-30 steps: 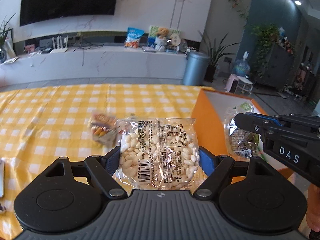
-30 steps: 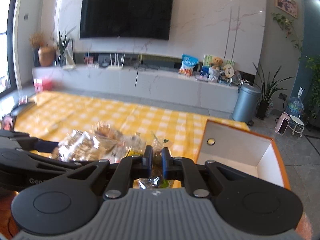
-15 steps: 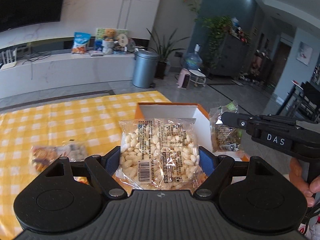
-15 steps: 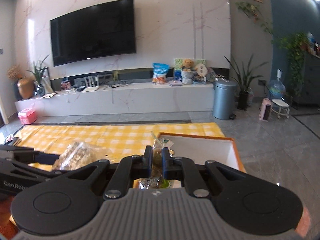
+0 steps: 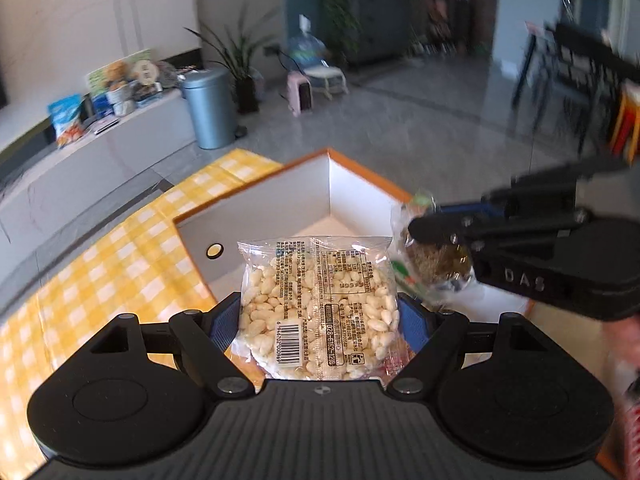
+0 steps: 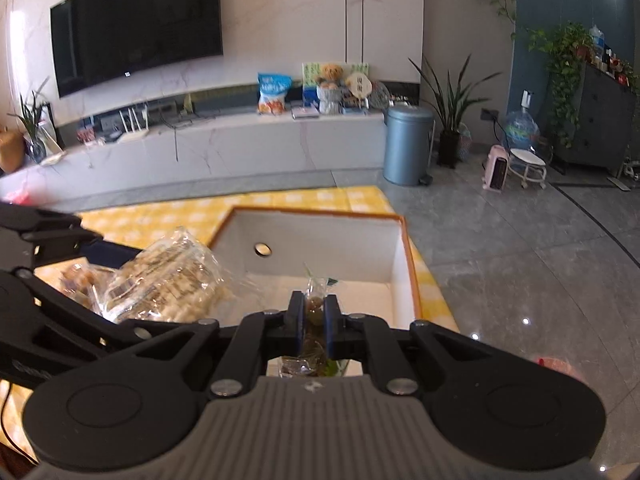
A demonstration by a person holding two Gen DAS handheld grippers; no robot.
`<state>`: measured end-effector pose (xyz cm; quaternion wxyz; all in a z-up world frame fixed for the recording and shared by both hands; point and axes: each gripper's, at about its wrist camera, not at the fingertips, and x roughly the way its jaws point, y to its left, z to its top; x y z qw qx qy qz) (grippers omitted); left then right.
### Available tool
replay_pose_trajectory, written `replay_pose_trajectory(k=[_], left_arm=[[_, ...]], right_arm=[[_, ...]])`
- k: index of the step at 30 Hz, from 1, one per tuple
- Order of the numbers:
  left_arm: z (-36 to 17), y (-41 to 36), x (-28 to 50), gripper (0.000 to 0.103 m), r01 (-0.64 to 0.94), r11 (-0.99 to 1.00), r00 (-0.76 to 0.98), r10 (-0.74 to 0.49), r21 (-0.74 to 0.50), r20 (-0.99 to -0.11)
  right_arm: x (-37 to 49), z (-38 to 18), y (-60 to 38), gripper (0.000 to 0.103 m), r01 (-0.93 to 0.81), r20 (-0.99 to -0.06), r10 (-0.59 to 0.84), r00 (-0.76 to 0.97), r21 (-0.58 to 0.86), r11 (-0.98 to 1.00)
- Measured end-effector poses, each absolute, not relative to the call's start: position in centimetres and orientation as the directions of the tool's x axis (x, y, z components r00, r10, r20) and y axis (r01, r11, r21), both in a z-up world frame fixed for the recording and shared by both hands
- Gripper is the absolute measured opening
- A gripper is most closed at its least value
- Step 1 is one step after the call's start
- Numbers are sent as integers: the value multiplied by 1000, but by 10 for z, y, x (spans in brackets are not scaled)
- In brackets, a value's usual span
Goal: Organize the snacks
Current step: 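Carry the peanut bag and green packet over the orange box and open both tools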
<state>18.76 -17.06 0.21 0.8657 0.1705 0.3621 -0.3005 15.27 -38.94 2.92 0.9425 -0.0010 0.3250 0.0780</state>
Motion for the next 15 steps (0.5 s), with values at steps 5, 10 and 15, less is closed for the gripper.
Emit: replay_pose_trajectory(k=[5, 10, 15], left_arm=[[-20, -189, 197, 92, 712, 684, 521, -361, 161, -773], [-40, -197, 209, 92, 750, 639, 462, -319, 173, -827], [-48, -205, 214, 92, 776, 606, 418, -284, 176, -863]], right_arm=[[173, 13, -393, 7, -145, -659, 131, 740, 34, 989], [190, -4, -392, 7, -150, -710, 136, 691, 43, 988], [207, -17, -389, 7, -154, -749, 140, 648, 51, 987]])
